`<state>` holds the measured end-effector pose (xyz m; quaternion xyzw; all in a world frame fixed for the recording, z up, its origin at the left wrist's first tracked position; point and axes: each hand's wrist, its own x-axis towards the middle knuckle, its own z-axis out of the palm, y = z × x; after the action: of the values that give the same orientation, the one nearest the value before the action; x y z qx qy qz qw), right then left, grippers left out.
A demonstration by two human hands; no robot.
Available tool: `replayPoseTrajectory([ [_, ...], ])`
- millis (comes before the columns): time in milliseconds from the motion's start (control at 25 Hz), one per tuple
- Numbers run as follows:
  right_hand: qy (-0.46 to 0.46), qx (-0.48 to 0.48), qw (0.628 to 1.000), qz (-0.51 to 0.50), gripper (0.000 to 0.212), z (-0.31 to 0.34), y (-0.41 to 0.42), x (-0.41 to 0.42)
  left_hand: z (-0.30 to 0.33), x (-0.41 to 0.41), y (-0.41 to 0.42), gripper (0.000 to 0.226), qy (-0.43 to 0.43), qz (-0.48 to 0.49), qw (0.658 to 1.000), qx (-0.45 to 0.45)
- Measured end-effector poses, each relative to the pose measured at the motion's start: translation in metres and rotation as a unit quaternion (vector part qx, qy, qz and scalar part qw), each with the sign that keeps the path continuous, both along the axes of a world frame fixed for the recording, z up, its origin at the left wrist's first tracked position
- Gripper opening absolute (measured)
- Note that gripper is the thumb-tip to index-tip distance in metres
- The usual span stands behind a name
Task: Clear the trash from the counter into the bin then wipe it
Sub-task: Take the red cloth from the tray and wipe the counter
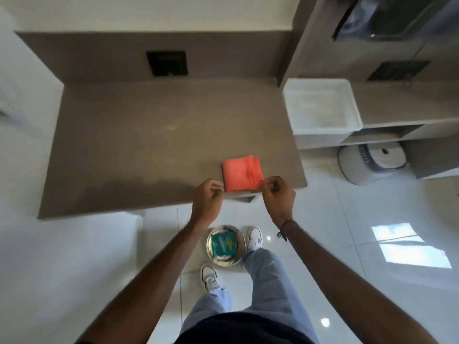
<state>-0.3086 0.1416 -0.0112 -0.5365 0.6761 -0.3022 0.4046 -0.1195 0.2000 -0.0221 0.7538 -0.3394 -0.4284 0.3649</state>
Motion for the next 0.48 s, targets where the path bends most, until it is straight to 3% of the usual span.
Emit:
replayPoseTrajectory([
  [80,0.036,0.025,0.998,0.035,0.048,0.010,-0.028,0.007,0.009,-0.001,-0.026,0.021,-0.046,0.043,0.998,-0.003],
  [160,0.074,0.097,0.988,0.096,0.068,0.007,-0.051,0.016,0.012,-0.009,-0.048,0.023,-0.038,0.035,0.999,0.012],
  [240,0.097,0.122,0.979,0.130,0.066,0.000,-0.070,0.021,0.010,-0.022,-0.067,0.030,-0.036,0.013,0.999,0.009],
  [480,0.028,0.116,0.991,0.060,0.048,0.004,-0.158,-0.029,0.008,-0.066,-0.167,0.044,-0.016,-0.005,1.000,-0.008],
])
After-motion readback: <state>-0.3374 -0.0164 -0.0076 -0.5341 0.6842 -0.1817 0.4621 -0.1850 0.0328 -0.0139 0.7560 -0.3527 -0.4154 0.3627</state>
